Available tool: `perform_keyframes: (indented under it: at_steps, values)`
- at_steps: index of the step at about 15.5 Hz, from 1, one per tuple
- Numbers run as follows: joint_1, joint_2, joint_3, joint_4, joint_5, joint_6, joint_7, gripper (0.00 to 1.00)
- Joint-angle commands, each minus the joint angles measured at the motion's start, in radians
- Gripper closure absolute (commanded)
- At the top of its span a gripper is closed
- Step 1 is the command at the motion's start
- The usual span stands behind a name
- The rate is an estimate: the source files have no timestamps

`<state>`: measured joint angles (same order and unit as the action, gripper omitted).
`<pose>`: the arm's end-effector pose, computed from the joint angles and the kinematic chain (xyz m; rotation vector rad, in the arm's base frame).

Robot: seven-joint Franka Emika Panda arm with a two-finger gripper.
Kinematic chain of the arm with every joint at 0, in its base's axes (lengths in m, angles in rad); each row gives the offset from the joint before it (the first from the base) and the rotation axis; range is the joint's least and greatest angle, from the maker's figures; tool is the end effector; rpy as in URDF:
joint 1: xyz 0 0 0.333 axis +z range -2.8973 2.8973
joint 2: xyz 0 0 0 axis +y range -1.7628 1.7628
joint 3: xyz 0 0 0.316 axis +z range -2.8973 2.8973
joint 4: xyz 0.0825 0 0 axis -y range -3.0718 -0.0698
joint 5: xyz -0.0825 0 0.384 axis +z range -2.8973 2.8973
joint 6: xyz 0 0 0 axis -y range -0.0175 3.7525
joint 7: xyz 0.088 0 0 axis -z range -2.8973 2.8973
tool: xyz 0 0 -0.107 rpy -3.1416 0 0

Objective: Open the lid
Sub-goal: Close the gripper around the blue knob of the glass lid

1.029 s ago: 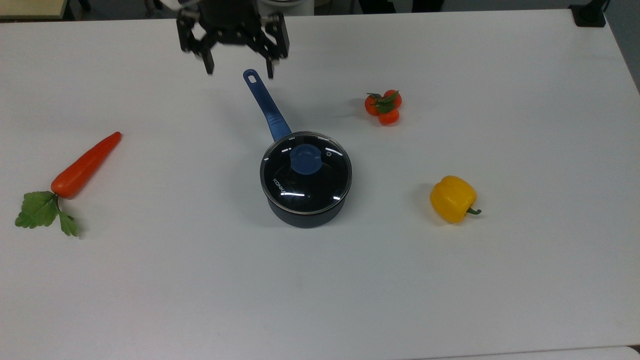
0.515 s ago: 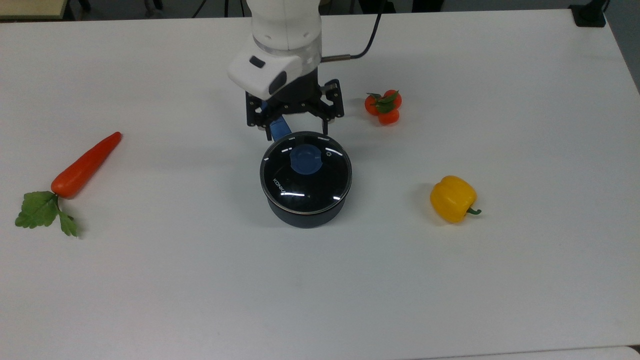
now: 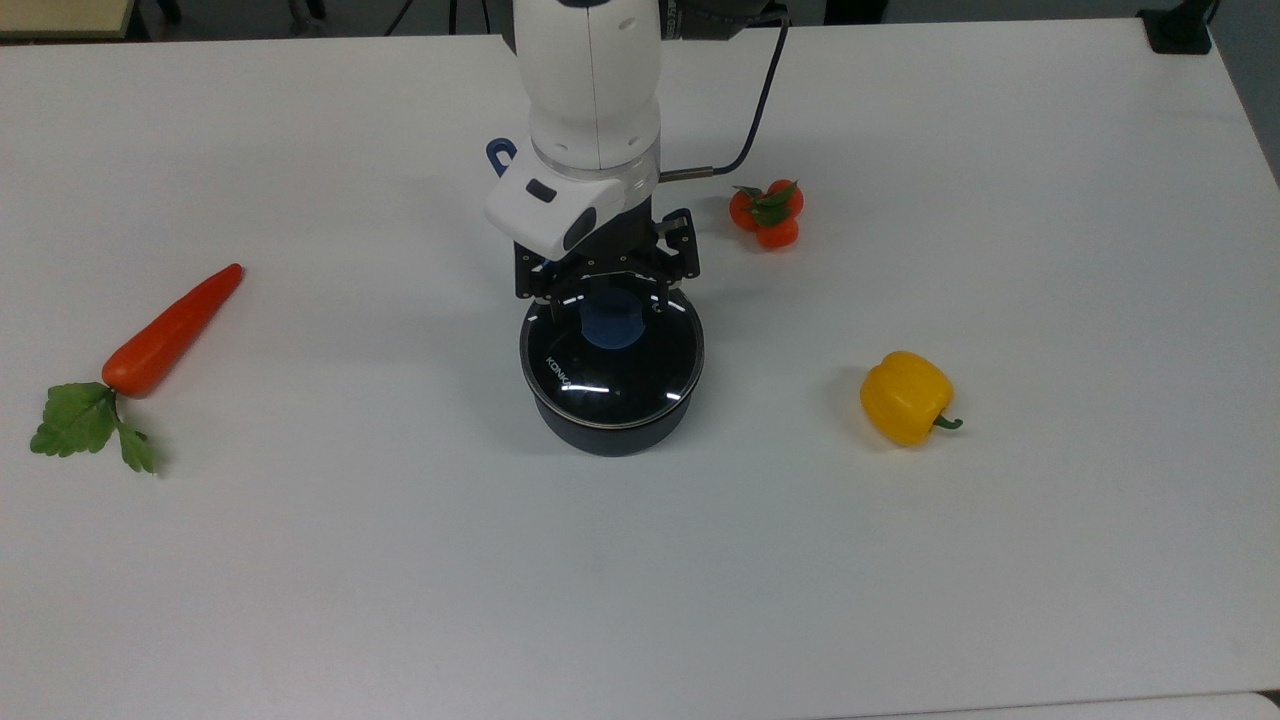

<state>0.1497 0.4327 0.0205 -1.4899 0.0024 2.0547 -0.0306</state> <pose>0.6879 0.1161 0.4360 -3.0999 -0.3069 -0.2045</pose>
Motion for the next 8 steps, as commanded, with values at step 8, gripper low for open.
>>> perform_keyframes:
  at_steps: [8]
  values:
    - [0.008, 0.032, -0.008, 0.022, 0.013, 0.038, 0.04, 0.14]
